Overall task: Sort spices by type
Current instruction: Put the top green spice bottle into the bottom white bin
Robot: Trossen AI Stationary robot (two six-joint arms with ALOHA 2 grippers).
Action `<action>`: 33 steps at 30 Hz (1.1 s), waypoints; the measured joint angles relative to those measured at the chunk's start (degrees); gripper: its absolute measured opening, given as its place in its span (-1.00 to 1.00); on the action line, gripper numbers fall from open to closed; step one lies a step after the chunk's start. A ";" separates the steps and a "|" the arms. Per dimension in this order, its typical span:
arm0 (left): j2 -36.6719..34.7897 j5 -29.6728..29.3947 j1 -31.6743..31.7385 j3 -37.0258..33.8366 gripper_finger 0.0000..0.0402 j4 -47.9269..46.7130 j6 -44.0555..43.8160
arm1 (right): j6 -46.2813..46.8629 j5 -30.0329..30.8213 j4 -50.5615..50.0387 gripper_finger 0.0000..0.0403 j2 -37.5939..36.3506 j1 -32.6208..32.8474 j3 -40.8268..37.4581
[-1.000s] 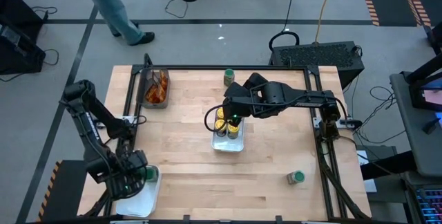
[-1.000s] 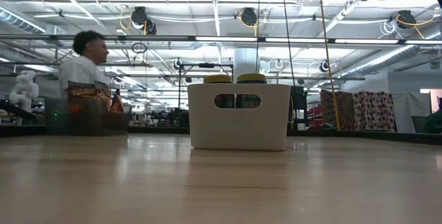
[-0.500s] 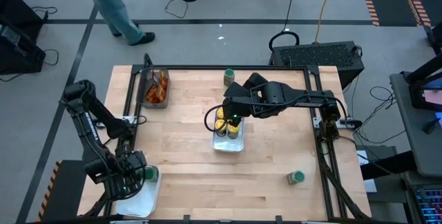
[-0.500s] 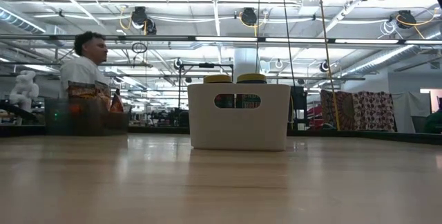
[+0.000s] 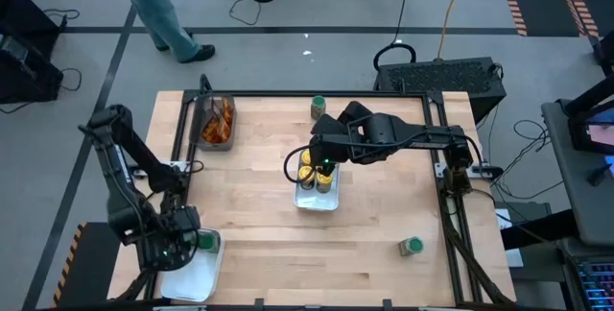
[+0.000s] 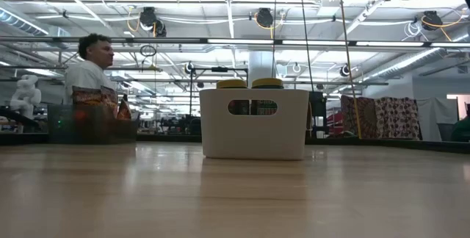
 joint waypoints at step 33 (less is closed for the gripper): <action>-7.82 -11.06 29.85 -0.02 0.31 10.18 43.22 | -7.48 -3.20 -1.44 0.40 0.02 -3.04 0.00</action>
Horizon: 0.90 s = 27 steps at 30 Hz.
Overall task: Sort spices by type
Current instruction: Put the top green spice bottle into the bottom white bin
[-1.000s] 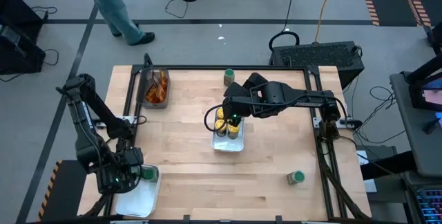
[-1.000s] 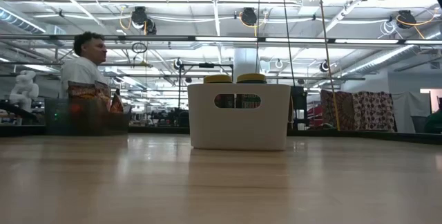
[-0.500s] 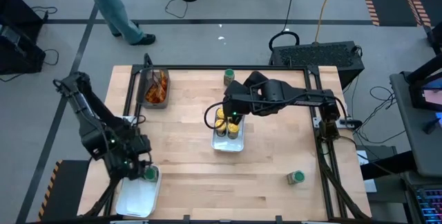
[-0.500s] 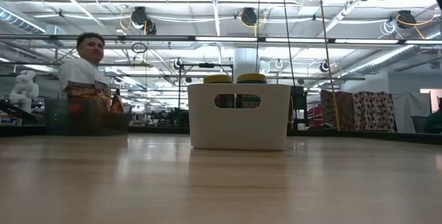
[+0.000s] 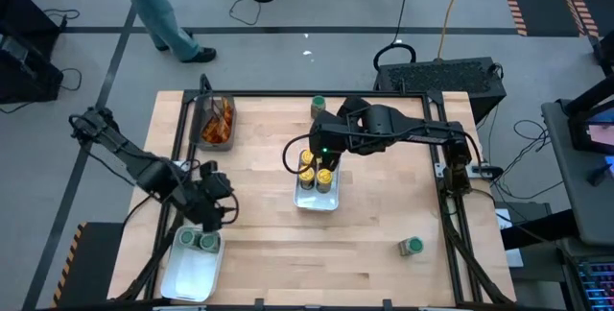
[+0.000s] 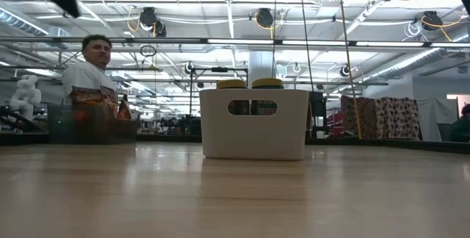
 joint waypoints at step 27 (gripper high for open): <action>1.72 8.64 37.06 -0.03 0.31 26.84 8.90 | -37.38 -26.29 0.93 0.40 -2.58 -21.72 -0.42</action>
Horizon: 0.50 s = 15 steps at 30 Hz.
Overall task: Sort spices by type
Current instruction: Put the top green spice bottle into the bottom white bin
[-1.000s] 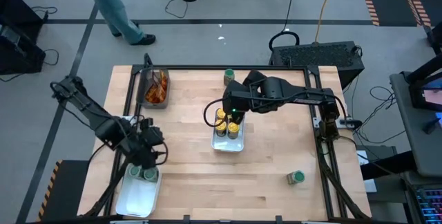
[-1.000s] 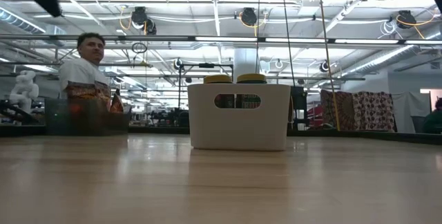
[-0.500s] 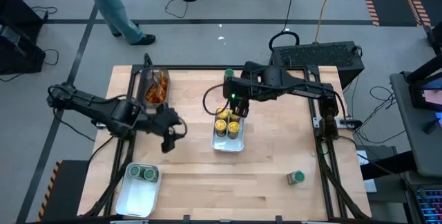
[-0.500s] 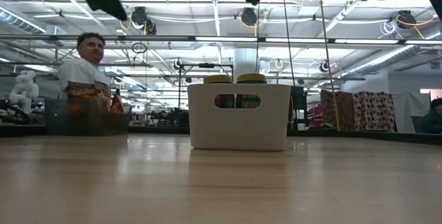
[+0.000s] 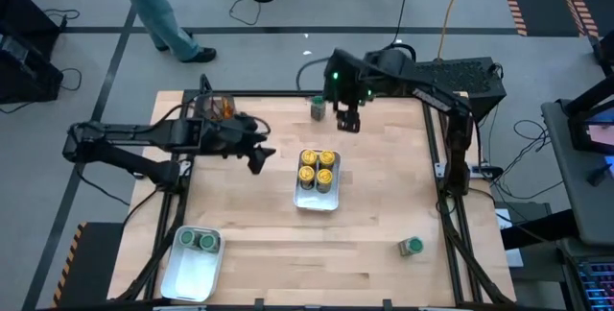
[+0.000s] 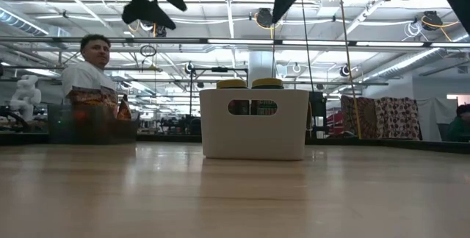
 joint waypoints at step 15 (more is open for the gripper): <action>5.49 13.24 17.50 -0.01 0.31 9.42 9.44 | 0.19 -8.04 0.25 0.40 0.02 -7.69 0.00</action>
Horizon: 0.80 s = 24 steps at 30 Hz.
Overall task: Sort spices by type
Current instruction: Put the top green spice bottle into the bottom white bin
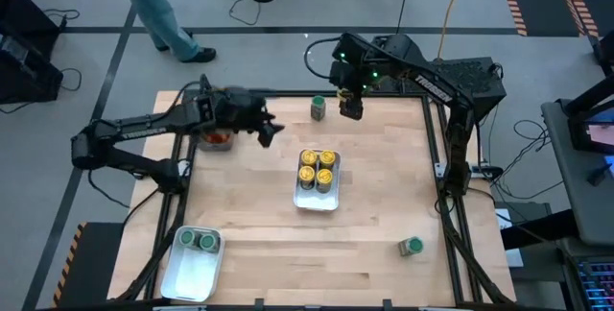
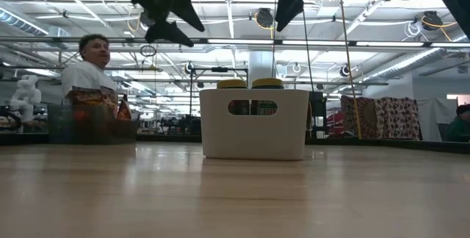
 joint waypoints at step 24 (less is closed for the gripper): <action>26.69 15.57 15.83 12.64 0.31 9.76 21.64 | 4.41 -0.10 1.48 0.40 0.00 -8.38 0.00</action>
